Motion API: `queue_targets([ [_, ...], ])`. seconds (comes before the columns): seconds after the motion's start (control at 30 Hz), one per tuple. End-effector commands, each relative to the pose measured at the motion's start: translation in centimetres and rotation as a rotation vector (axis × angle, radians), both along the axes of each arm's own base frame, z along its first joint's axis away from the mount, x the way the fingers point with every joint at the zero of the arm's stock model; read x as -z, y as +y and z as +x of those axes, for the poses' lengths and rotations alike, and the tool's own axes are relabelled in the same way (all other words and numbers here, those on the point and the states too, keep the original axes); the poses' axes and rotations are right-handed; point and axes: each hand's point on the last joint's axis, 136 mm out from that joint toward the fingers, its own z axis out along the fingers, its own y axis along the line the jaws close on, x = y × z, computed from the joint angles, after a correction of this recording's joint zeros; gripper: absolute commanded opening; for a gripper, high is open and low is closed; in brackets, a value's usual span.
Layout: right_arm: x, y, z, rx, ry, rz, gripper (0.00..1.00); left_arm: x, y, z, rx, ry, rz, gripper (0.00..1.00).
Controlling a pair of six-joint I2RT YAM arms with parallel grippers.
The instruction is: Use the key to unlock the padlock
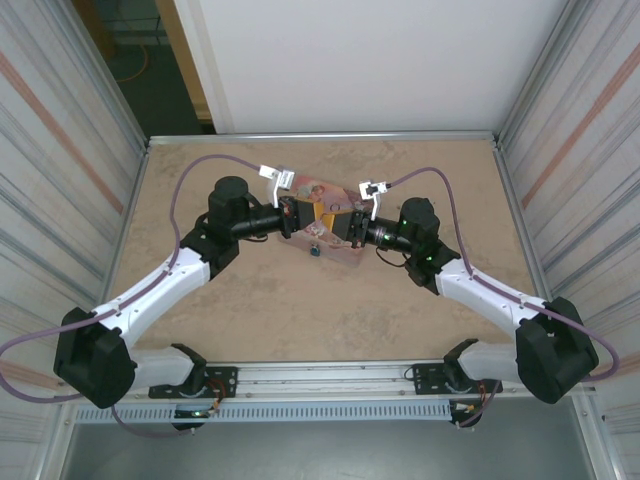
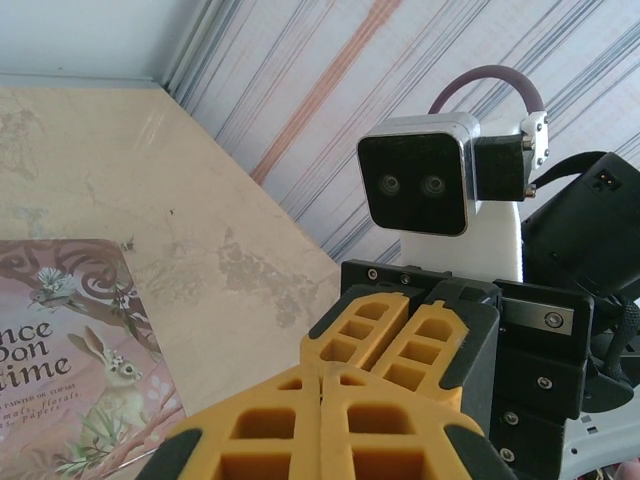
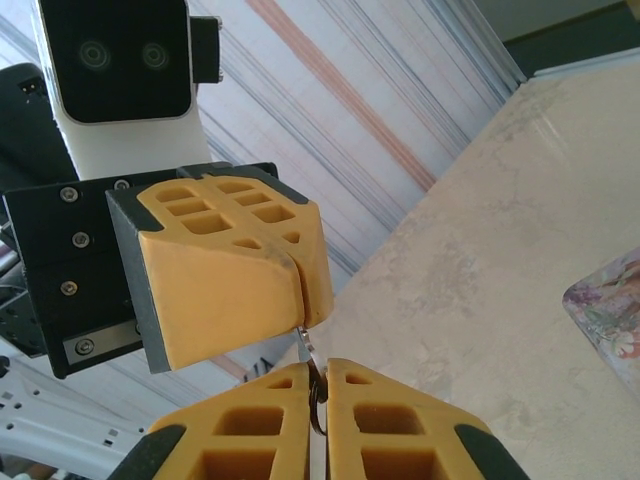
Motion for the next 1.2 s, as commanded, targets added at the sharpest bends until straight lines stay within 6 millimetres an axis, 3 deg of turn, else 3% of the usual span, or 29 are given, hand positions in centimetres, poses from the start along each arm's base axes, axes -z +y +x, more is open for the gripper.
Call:
queue_targets([
  [0.0,-1.6,0.3,-0.1,-0.012,-0.028,0.029,0.03,-1.1,0.0,-0.4,0.02,-0.043,-0.026,0.0],
  [0.1,-1.7,0.2,-0.1,-0.006,-0.031,0.028,0.0,-1.2,0.0,-0.5,0.027,-0.047,-0.031,0.0],
  [0.13,-1.7,0.1,-0.1,-0.004,-0.032,0.026,0.0,-1.3,0.0,-0.6,0.028,-0.05,-0.032,0.05],
  [0.27,-1.3,-0.2,-0.1,0.014,-0.035,-0.006,0.0,-1.6,0.5,-0.6,0.005,-0.072,-0.02,0.41],
  [0.53,1.7,-3.0,1.6,0.152,0.028,-0.131,0.0,-1.3,4.1,-0.1,-0.18,-0.14,0.08,0.75],
  [0.67,3.6,-4.9,2.9,0.206,0.086,-0.148,0.0,0.7,6.7,0.5,-0.32,-0.129,0.157,0.84],
  [0.77,5.3,-5.8,3.8,0.241,0.142,-0.16,0.0,3.3,8.4,0.7,-0.405,-0.099,0.205,0.93],
  [0.97,9.6,-7.6,6.1,0.306,0.331,-0.177,0.0,9.1,9.0,0.2,-0.389,0.067,0.207,0.98],
  [1.17,12.1,-8.4,7.6,0.351,0.442,-0.187,0.0,11.5,9.8,1.4,-0.329,0.232,0.056,0.96],
])
